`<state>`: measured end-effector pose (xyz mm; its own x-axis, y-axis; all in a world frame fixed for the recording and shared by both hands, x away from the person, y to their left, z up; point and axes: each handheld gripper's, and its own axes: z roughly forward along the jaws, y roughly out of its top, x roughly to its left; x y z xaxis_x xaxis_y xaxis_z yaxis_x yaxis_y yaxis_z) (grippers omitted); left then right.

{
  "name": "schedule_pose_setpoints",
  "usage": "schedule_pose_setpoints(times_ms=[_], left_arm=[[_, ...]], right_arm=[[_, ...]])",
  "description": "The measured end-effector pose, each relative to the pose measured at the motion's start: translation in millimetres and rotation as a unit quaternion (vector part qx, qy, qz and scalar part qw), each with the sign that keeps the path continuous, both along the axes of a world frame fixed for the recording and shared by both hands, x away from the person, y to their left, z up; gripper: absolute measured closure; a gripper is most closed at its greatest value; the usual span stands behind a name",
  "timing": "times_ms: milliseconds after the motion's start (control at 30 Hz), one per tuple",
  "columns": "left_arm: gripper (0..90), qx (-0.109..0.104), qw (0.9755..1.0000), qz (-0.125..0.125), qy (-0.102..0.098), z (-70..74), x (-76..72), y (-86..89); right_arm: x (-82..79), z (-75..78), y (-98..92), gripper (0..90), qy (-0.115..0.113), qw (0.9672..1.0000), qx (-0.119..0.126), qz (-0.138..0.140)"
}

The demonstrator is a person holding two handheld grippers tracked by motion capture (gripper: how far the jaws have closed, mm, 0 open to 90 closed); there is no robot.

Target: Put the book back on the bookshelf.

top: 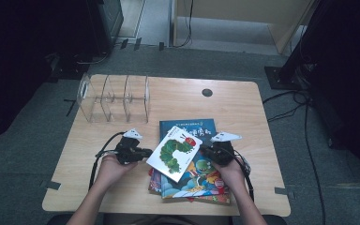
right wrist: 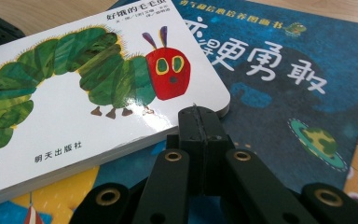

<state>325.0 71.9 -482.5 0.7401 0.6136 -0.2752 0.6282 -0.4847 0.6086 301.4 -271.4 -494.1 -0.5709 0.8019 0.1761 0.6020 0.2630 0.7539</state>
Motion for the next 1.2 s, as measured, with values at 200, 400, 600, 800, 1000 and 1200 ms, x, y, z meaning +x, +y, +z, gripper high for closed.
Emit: schedule_pose_setpoints(times_ms=[200,400,600,800,1000,1200], left_arm=[[84.2,-0.001,1.0,0.009,0.004,0.7,-1.5,6.2],[69.8,0.003,1.0,0.007,0.004,1.5,0.6,8.7],[50.8,0.009,0.9998,0.008,-0.019,5.7,3.2,12.7],[34.3,-0.003,0.9999,0.007,-0.007,11.1,7.5,15.0],[26.4,0.001,0.9999,-0.013,-0.003,14.3,8.8,5.3],[30.7,-0.002,0.9996,-0.022,0.019,11.2,11.9,-4.1]], right_arm=[[4.3,-0.7,8.4,90.0,-0.007,0.9999,-0.001,0.007],[1.8,1.0,8.7,90.0,-0.005,0.9999,-0.002,0.014],[-6.7,3.5,11.0,90.0,0.002,0.9995,-0.007,0.03],[-17.8,3.8,13.5,90.0,-0.006,0.9987,-0.014,0.048],[-20.7,4.1,16.5,89.2,-0.004,0.9982,-0.017,0.057],[-22.8,2.9,24.1,90.0,-0.007,0.9979,-0.023,0.06]])
